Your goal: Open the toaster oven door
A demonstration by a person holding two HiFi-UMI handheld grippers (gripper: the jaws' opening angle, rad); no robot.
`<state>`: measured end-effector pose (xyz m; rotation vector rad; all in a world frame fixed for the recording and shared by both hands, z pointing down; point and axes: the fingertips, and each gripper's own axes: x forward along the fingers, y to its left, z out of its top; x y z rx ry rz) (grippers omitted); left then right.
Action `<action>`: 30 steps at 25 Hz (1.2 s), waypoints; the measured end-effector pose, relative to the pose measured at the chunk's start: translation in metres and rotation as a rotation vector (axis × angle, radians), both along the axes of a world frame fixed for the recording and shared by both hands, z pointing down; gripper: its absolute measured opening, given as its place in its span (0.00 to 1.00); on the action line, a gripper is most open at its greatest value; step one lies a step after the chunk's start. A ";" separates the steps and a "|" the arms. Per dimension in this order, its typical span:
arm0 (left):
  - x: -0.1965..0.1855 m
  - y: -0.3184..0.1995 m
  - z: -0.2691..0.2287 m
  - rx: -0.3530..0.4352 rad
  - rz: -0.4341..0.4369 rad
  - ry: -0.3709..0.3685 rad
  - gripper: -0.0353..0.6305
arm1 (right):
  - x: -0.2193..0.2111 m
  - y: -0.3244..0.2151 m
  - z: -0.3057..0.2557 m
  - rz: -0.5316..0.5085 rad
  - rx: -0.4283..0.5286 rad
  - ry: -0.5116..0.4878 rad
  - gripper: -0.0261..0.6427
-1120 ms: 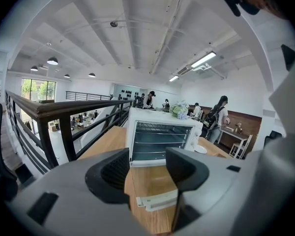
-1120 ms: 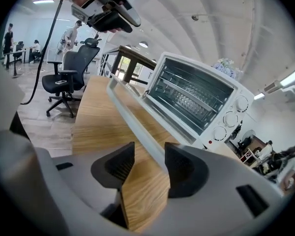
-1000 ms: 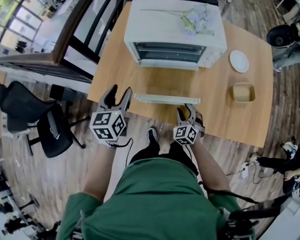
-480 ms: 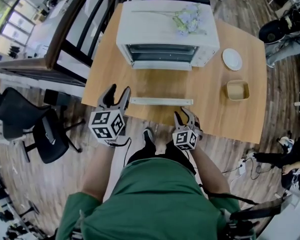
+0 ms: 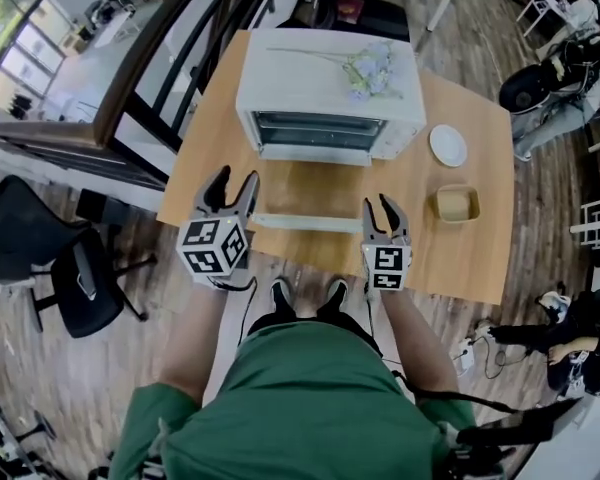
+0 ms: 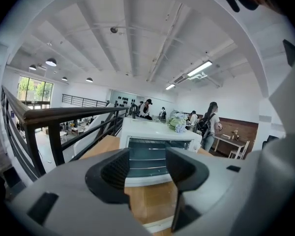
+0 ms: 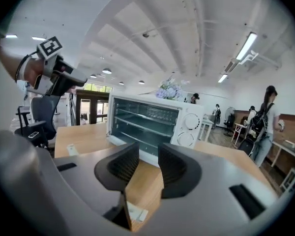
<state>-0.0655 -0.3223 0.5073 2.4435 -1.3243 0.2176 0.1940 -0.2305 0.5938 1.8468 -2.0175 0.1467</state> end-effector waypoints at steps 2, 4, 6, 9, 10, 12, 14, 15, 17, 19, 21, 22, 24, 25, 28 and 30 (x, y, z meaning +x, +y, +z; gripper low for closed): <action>-0.004 -0.007 -0.012 0.030 -0.014 0.000 0.42 | 0.009 -0.012 -0.019 0.018 0.031 -0.008 0.24; -0.010 -0.014 -0.022 0.058 -0.032 -0.003 0.42 | 0.015 -0.025 -0.037 0.034 0.053 -0.018 0.24; -0.015 -0.017 -0.030 0.079 -0.050 -0.020 0.42 | 0.017 -0.034 -0.060 0.043 0.079 -0.039 0.24; -0.019 -0.020 -0.039 0.105 -0.070 -0.044 0.41 | 0.017 -0.048 -0.104 0.040 0.148 -0.076 0.23; -0.019 -0.022 -0.043 0.113 -0.073 -0.039 0.41 | 0.016 -0.054 -0.120 0.034 0.177 -0.085 0.22; -0.018 -0.023 -0.052 0.126 -0.076 -0.028 0.41 | 0.014 -0.058 -0.152 0.018 0.233 -0.102 0.16; -0.017 -0.024 -0.063 0.149 -0.077 -0.024 0.41 | 0.010 -0.059 -0.180 0.001 0.283 -0.113 0.12; -0.016 -0.027 -0.070 0.162 -0.079 -0.023 0.41 | 0.009 -0.060 -0.193 -0.008 0.306 -0.117 0.11; -0.016 -0.029 -0.082 0.185 -0.086 -0.019 0.41 | 0.008 -0.059 -0.214 -0.022 0.343 -0.122 0.10; -0.017 -0.029 -0.094 0.205 -0.091 -0.013 0.40 | 0.006 -0.055 -0.232 -0.034 0.374 -0.124 0.10; -0.017 -0.029 -0.105 0.225 -0.093 -0.007 0.40 | 0.005 -0.053 -0.247 -0.047 0.401 -0.123 0.10; -0.018 -0.028 -0.110 0.234 -0.094 -0.005 0.40 | 0.004 -0.052 -0.254 -0.052 0.414 -0.121 0.10; -0.018 -0.026 -0.117 0.247 -0.096 -0.001 0.40 | 0.004 -0.050 -0.263 -0.059 0.432 -0.114 0.10; -0.018 -0.025 -0.120 0.251 -0.097 0.001 0.40 | 0.004 -0.049 -0.266 -0.062 0.438 -0.110 0.10; -0.015 -0.024 -0.125 0.262 -0.096 0.005 0.40 | 0.007 -0.048 -0.269 -0.065 0.444 -0.101 0.10; -0.012 -0.023 -0.126 0.266 -0.095 0.001 0.40 | 0.011 -0.049 -0.267 -0.059 0.439 -0.107 0.10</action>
